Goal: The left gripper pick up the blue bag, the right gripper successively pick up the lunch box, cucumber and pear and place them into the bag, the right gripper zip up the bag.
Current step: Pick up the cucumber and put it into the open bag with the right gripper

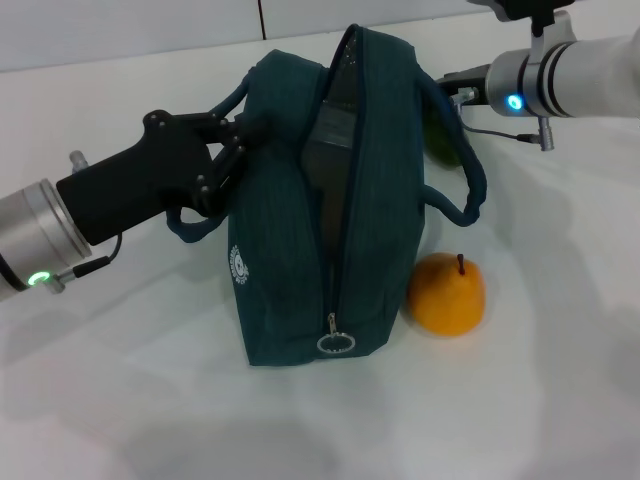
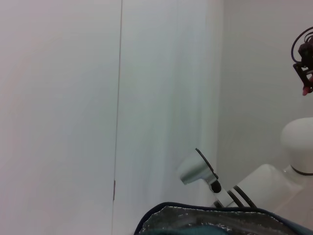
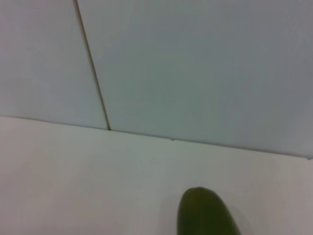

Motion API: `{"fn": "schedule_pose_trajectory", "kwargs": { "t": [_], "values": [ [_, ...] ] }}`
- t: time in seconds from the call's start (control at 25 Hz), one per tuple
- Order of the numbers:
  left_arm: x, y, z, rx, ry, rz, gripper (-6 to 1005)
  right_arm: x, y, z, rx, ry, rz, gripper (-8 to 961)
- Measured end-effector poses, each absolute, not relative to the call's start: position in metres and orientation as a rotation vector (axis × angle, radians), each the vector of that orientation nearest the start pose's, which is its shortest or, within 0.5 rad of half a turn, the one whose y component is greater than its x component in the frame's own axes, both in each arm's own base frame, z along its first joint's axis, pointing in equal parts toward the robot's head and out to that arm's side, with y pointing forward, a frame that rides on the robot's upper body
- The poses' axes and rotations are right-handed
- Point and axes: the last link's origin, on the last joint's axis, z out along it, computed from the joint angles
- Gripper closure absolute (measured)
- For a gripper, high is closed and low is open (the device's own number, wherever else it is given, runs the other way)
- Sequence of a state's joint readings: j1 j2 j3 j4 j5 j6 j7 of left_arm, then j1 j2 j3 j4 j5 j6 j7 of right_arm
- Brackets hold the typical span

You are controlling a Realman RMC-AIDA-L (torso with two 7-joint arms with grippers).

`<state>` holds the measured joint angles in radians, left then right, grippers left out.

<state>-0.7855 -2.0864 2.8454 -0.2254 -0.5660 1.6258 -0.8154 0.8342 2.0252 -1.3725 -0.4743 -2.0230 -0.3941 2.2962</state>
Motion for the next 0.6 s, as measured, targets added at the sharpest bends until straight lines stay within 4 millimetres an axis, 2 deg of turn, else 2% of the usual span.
{"fn": "schedule_pose_trajectory", "kwargs": {
  "t": [0.6],
  "values": [
    [-0.2102,0.3456,-0.0388,-2.538,-0.263,-1.123,953,0.2331,0.4682,-0.0396,-2.069,1.036,0.152,133]
  ]
}}
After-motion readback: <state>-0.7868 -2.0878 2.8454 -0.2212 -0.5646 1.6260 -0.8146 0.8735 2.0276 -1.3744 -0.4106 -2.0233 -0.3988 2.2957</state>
